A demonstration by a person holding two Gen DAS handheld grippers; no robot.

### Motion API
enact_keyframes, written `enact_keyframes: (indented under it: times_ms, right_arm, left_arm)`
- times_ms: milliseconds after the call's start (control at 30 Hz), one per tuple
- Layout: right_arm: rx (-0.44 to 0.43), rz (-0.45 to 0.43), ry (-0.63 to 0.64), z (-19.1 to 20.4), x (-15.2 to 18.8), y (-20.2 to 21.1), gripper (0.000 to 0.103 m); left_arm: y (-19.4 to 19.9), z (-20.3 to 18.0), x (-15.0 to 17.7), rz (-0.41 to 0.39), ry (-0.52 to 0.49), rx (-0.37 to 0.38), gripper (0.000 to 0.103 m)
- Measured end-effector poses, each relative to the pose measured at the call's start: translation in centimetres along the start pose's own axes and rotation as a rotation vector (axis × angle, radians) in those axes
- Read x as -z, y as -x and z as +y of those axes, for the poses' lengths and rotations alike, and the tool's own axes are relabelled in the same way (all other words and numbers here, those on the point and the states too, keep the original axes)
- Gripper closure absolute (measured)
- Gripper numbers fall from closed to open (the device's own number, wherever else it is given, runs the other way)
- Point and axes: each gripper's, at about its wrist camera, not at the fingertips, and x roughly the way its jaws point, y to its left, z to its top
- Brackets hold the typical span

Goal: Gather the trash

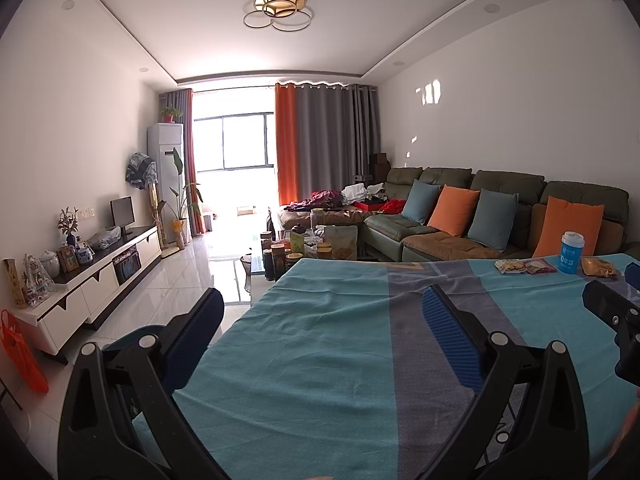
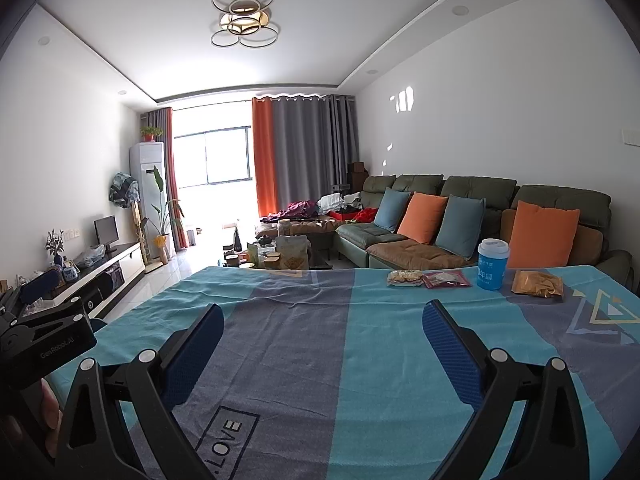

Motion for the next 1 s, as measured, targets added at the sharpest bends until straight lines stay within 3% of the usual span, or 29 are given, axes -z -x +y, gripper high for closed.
enact_keyframes:
  times_ms: [1000]
  right_arm:
    - [0.0, 0.003, 0.004, 0.27, -0.16, -0.08, 0.007]
  left_arm:
    - [-0.21, -0.14, 0.22, 0.006, 0.001, 0.0, 0.005]
